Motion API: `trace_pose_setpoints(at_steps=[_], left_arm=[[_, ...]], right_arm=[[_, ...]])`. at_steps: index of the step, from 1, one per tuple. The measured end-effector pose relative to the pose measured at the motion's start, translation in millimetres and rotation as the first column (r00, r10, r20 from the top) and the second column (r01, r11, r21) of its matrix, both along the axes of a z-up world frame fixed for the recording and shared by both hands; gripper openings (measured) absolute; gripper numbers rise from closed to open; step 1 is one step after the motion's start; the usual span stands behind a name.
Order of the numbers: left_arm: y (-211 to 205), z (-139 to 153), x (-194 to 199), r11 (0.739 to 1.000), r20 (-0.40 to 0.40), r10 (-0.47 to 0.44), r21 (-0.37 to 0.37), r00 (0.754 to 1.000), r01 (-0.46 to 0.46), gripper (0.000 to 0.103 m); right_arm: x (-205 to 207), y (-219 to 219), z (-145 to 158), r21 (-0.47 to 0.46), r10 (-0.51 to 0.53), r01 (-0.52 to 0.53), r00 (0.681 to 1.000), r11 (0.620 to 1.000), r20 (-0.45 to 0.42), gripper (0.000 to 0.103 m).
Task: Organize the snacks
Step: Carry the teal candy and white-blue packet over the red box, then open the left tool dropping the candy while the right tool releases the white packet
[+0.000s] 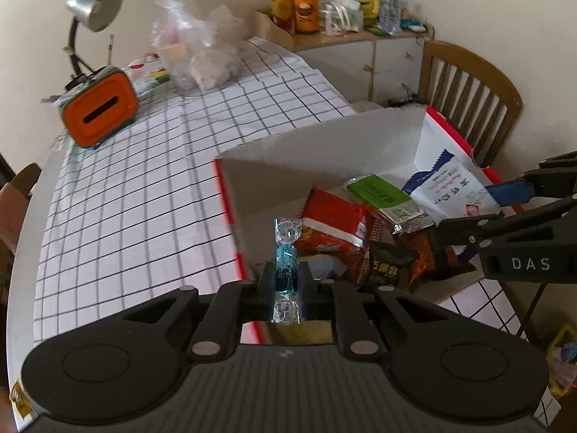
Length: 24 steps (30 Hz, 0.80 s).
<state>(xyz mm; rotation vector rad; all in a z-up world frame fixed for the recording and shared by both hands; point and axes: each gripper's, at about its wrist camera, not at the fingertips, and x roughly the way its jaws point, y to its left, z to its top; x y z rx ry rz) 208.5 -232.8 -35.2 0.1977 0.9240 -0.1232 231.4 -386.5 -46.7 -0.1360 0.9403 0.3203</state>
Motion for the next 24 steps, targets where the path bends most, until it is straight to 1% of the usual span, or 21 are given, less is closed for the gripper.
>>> trace_pose_setpoints(at_steps=[4, 8, 17, 24], left_arm=[[-15, -11, 13, 1.0, -0.02, -0.013, 0.024, 1.0, 0.014, 0.012], [-27, -18, 23, 0.998, -0.03, -0.028, 0.052, 0.999, 0.029, 0.012], [-34, -37, 46, 0.996, -0.091, -0.012, 0.084, 0.996, 0.02, 0.012], [-32, -43, 49, 0.995, -0.105, 0.004, 0.102, 0.994, 0.007, 0.012]], right_arm=[[8, -16, -14, -0.02, -0.05, 0.05, 0.999, 0.999, -0.018, 0.049], [14, -22, -23, -0.023, -0.071, 0.071, 0.997, 0.997, -0.034, 0.049], [29, -7, -38, -0.035, -0.044, 0.042, 0.997, 0.999, -0.064, 0.048], [30, -4, -41, -0.035, -0.027, 0.025, 0.997, 0.999, -0.079, 0.049]])
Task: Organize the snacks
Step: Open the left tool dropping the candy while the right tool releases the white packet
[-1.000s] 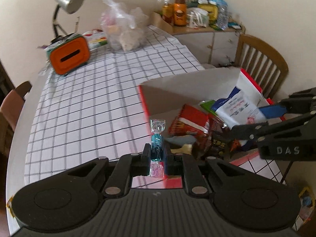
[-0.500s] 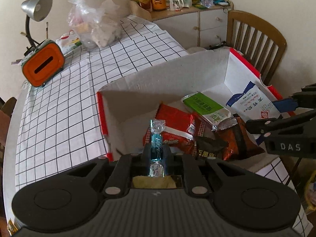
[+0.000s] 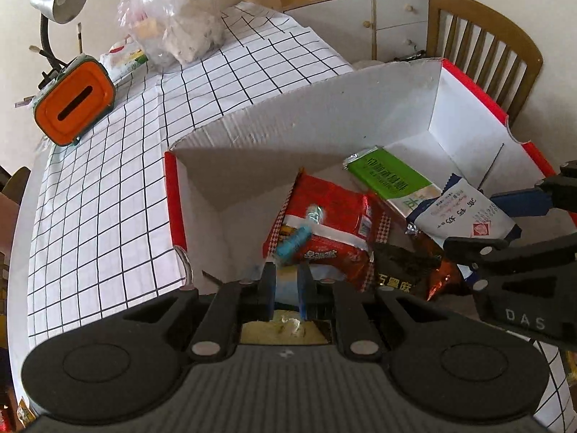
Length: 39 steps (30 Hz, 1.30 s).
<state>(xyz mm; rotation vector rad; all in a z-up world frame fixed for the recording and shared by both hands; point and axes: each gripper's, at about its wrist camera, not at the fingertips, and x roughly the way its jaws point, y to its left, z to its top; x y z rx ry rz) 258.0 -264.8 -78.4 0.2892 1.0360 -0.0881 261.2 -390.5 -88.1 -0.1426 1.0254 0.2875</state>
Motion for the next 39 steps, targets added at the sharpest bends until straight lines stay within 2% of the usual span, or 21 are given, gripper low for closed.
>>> trace_pose_setpoints(at_steps=[3, 5, 7, 14, 16, 22, 28, 29, 32, 35, 37, 39], left_arm=[[2, 1, -1, 1.0, 0.005, 0.008, -0.003, 1.0, -0.008, 0.012], [4, 3, -2, 1.0, 0.007, 0.012, -0.012, 1.0, -0.012, 0.012], [6, 6, -3, 1.0, 0.007, 0.015, -0.025, 1.0, -0.015, 0.012], [15, 18, -13, 0.998, 0.015, 0.026, -0.061, 1.0, -0.025, 0.013], [17, 21, -17, 0.998, 0.024, 0.025, -0.063, 0.999, -0.023, 0.014], [28, 33, -30, 0.996, 0.053, 0.031, -0.081, 0.998, -0.027, 0.018], [49, 46, -44, 0.993, 0.088, 0.047, -0.111, 0.995, -0.037, 0.036], [54, 48, -47, 0.992, 0.091, 0.054, -0.118, 0.994, -0.043, 0.044], [70, 54, -55, 0.989, 0.111, 0.078, -0.137, 0.991, -0.063, 0.06], [87, 58, -64, 0.986, 0.128, 0.1, -0.143, 0.987, -0.081, 0.062], [98, 60, -71, 0.985, 0.132, 0.114, -0.143, 0.985, -0.095, 0.064], [111, 62, -77, 0.984, 0.142, 0.131, -0.141, 0.981, -0.111, 0.069]], right_arm=[[0, -1, 3, 0.011, 0.005, -0.005, 1.0, 1.0, 0.004, 0.051], [-2, 0, 7, 0.019, 0.009, -0.009, 1.0, 1.0, 0.013, 0.058], [-5, -1, 11, 0.034, 0.007, -0.008, 1.0, 0.999, 0.03, 0.068], [-13, -3, 27, 0.075, 0.008, -0.012, 0.999, 0.997, 0.052, 0.071], [-17, -2, 32, 0.089, 0.013, -0.018, 0.998, 0.996, 0.059, 0.076], [-29, 5, 46, 0.112, 0.033, -0.042, 0.996, 0.993, 0.079, 0.08], [-41, 17, 59, 0.151, 0.052, -0.065, 0.995, 0.986, 0.089, 0.082], [-43, 21, 61, 0.158, 0.058, -0.071, 0.994, 0.985, 0.091, 0.082], [-50, 32, 67, 0.166, 0.065, -0.081, 0.993, 0.983, 0.102, 0.083], [-57, 44, 72, 0.18, 0.066, -0.086, 0.991, 0.98, 0.116, 0.091], [-61, 53, 73, 0.188, 0.072, -0.094, 0.99, 0.978, 0.118, 0.092], [-64, 63, 74, 0.196, 0.084, -0.106, 0.99, 0.975, 0.115, 0.093]])
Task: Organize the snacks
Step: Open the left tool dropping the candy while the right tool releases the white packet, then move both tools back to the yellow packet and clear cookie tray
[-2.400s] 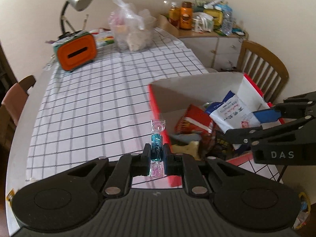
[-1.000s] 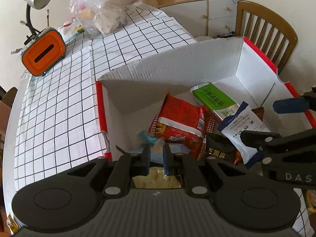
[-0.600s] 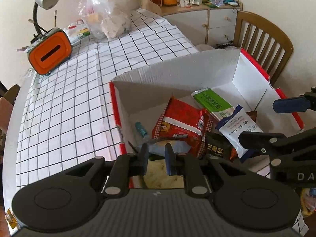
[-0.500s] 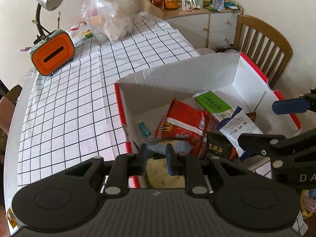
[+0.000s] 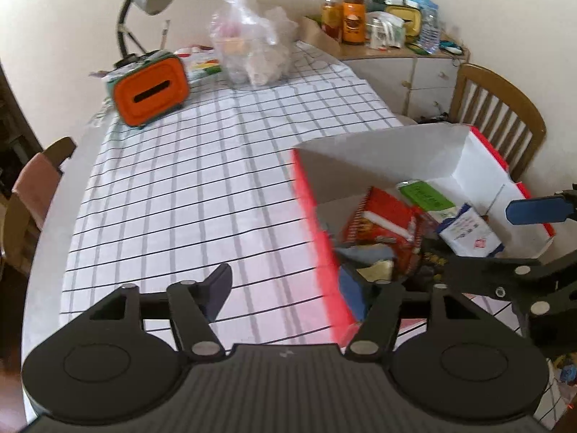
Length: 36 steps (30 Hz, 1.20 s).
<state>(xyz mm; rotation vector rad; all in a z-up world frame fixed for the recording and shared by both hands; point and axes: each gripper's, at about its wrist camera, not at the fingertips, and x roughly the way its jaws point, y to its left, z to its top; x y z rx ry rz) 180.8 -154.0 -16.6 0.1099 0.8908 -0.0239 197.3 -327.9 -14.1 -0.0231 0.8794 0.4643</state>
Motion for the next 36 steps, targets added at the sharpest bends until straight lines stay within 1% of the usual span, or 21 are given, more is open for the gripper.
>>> trace_pose_setpoints(at_steps=[1, 2, 6, 8, 10, 16, 21, 24, 27, 30, 33, 36], left_arm=[[6, 1, -3, 1.0, 0.008, 0.007, 0.0, 1.0, -0.007, 0.074], [12, 2, -6, 1.0, 0.015, 0.014, -0.002, 1.0, -0.014, 0.075], [38, 6, -20, 0.999, 0.031, 0.04, -0.003, 0.999, -0.039, 0.077], [52, 8, -27, 0.999, 0.041, 0.051, -0.006, 0.998, -0.051, 0.081], [66, 8, -35, 0.998, 0.049, 0.064, -0.008, 0.997, -0.063, 0.083], [115, 8, -55, 0.994, 0.062, 0.107, -0.03, 0.992, -0.106, 0.087], [163, 1, -69, 0.985, 0.038, 0.161, -0.061, 0.986, -0.159, 0.087], [190, -5, -73, 0.978, 0.023, 0.203, -0.045, 0.979, -0.202, 0.087], [219, -13, -77, 0.966, 0.003, 0.258, -0.025, 0.966, -0.258, 0.087], [247, -22, -80, 0.957, -0.017, 0.29, -0.003, 0.957, -0.29, 0.087], [270, -31, -84, 0.96, -0.04, 0.28, 0.006, 0.959, -0.28, 0.087], [290, -38, -88, 0.964, -0.045, 0.267, 0.03, 0.963, -0.266, 0.087]], right_arm=[[-2, 5, 0, 0.002, 0.006, -0.006, 1.0, 1.0, 0.0, 0.093], [-4, 11, 1, 0.004, 0.012, -0.012, 1.0, 1.0, 0.0, 0.094], [-11, 35, 2, 0.012, 0.044, -0.044, 0.999, 0.999, 0.002, 0.094], [-14, 48, 2, 0.013, 0.057, -0.057, 0.998, 0.998, 0.004, 0.095], [-16, 60, 2, 0.021, 0.069, -0.069, 0.998, 0.997, 0.002, 0.099], [-26, 101, 0, 0.032, 0.116, -0.116, 0.993, 0.993, 0.005, 0.101], [-34, 141, -5, 0.032, 0.168, -0.168, 0.986, 0.985, -0.007, 0.102], [-35, 166, -10, 0.018, 0.2, -0.2, 0.98, 0.98, -0.016, 0.102], [-37, 193, -17, -0.003, 0.228, -0.228, 0.973, 0.974, -0.025, 0.102], [-39, 219, -26, -0.017, 0.257, -0.258, 0.966, 0.966, -0.036, 0.102], [-42, 239, -34, -0.026, 0.28, -0.281, 0.959, 0.959, -0.049, 0.102], [-42, 258, -43, -0.028, 0.293, -0.295, 0.954, 0.955, -0.07, 0.102]])
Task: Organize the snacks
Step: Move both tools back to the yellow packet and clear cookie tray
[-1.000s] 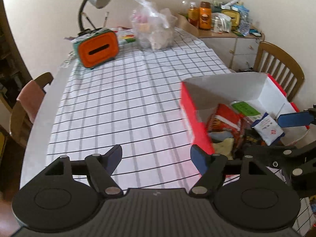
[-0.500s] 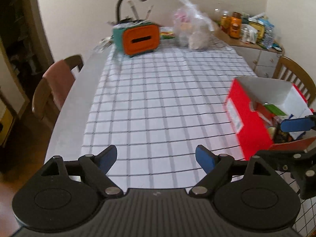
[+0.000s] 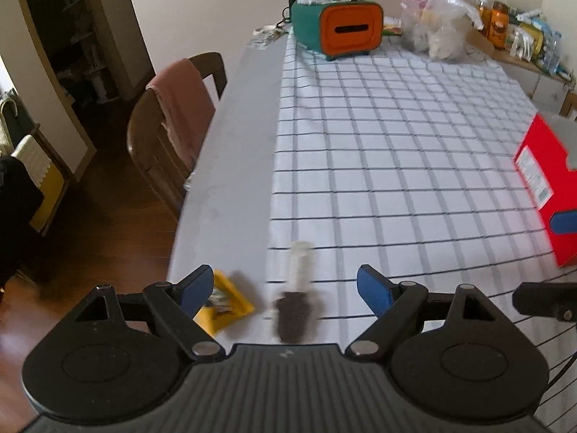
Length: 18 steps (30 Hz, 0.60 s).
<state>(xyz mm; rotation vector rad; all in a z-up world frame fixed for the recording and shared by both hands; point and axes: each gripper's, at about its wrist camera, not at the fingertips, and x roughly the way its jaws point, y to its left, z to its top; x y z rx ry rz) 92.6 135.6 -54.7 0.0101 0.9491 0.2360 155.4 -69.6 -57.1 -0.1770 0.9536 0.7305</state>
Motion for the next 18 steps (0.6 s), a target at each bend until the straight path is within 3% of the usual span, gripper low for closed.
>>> trace_pose_setpoints(at_steps=[6, 18], left_arm=[[41, -19, -4, 0.999, -0.04, -0.025, -0.025, 0.999, 0.024, 0.087], [83, -56, -6, 0.984, -0.115, -0.17, 0.024, 0.979, 0.174, 0.087]], right_arm=[[-3, 35, -16, -0.019, 0.027, -0.027, 0.999, 0.999, -0.028, 0.101], [-9, 106, -51, -0.069, 0.082, -0.088, 0.993, 0.994, -0.08, 0.1]])
